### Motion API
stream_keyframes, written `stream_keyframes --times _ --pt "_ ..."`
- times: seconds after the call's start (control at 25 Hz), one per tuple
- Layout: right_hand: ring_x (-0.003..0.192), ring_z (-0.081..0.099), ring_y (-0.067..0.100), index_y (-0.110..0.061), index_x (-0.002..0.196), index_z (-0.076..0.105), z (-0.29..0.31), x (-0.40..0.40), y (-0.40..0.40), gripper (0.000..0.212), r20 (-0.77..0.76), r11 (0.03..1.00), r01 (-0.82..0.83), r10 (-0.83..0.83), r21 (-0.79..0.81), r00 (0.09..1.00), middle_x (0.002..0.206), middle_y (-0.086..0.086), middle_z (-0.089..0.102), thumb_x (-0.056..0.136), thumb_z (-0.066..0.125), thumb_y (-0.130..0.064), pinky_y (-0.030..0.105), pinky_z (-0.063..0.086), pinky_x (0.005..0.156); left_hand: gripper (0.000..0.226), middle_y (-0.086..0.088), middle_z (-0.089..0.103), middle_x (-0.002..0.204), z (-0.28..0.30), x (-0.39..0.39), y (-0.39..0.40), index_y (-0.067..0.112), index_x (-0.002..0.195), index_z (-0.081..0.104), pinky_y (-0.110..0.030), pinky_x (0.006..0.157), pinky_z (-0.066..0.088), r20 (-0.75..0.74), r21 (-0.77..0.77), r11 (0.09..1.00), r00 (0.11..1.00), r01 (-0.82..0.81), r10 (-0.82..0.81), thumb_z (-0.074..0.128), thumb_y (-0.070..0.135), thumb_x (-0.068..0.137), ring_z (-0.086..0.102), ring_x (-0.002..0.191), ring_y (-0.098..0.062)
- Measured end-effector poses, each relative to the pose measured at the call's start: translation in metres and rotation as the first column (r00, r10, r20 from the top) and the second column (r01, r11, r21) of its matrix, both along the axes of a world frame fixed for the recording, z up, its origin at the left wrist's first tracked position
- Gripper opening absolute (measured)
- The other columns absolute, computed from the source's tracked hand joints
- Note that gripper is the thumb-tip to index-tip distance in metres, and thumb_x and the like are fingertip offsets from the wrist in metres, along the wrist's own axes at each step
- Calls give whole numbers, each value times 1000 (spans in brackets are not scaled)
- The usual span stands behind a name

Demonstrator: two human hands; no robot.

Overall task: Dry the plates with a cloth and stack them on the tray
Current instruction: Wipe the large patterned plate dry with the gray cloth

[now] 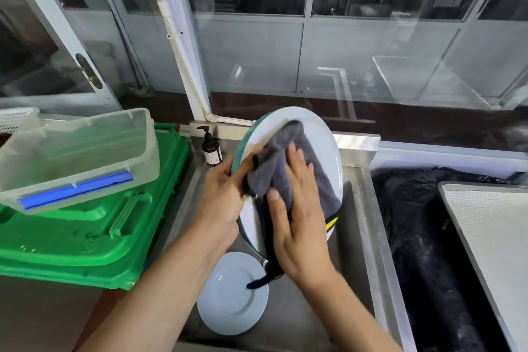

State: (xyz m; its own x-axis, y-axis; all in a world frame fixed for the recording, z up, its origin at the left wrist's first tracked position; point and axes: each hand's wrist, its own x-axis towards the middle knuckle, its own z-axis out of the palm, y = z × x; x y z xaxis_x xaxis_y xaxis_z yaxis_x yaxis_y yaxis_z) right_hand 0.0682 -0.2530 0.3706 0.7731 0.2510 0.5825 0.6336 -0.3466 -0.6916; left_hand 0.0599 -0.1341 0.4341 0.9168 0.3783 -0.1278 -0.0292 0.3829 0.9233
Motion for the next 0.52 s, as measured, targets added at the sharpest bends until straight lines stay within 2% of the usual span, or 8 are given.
stream_keyframes --times 0.04,0.12,0.2,0.28,0.4,0.52 --pt "158 14 16 -38 162 17 -14 -14 -2 53 24 999 -33 34 -17 999 170 -16 14 111 32 -39 48 14 126 32 -15 76 95 -1 -2 2 4 100 73 -36 88 57 4 -37 999 1000 9 -9 71 28 79 73 88 -26" --pt "158 16 19 -34 162 20 -37 -33 -7 53 47 996 -74 76 -45 996 170 -13 16 111 31 -40 53 17 124 43 -20 75 99 -7 -7 2 5 105 74 -38 87 58 -31 22 999 999 33 -33 73 39 79 74 91 -31" --pt "158 15 17 -34 161 23 -40 -29 -9 51 -3 998 -61 60 -21 998 169 -16 17 110 29 -42 52 18 123 41 -23 75 101 -12 -11 -3 8 105 76 -39 86 59 -63 42 998 997 40 -37 73 41 80 73 98 -36" --pt "157 15 14 -35 161 24 -26 -13 -7 51 -57 999 -21 23 50 998 168 -18 20 110 28 -42 50 17 125 33 -21 75 104 -13 -11 -6 12 100 79 -42 91 58 -72 21 999 997 35 -33 73 37 80 71 105 -37" --pt "157 15 8 -30 160 29 3 15 -2 51 -76 987 61 -50 147 996 167 -16 24 110 31 -40 44 16 127 17 -5 78 106 -10 -10 -9 28 100 81 -37 94 56 -71 86 994 996 67 -61 72 36 88 72 107 -21" --pt "155 16 3 -39 157 27 26 43 -1 48 -21 988 77 -75 137 997 163 -25 22 109 32 -45 38 16 128 24 0 77 109 -8 -14 -11 27 105 79 -22 83 56 -34 82 992 995 98 -96 75 38 84 72 105 -11"
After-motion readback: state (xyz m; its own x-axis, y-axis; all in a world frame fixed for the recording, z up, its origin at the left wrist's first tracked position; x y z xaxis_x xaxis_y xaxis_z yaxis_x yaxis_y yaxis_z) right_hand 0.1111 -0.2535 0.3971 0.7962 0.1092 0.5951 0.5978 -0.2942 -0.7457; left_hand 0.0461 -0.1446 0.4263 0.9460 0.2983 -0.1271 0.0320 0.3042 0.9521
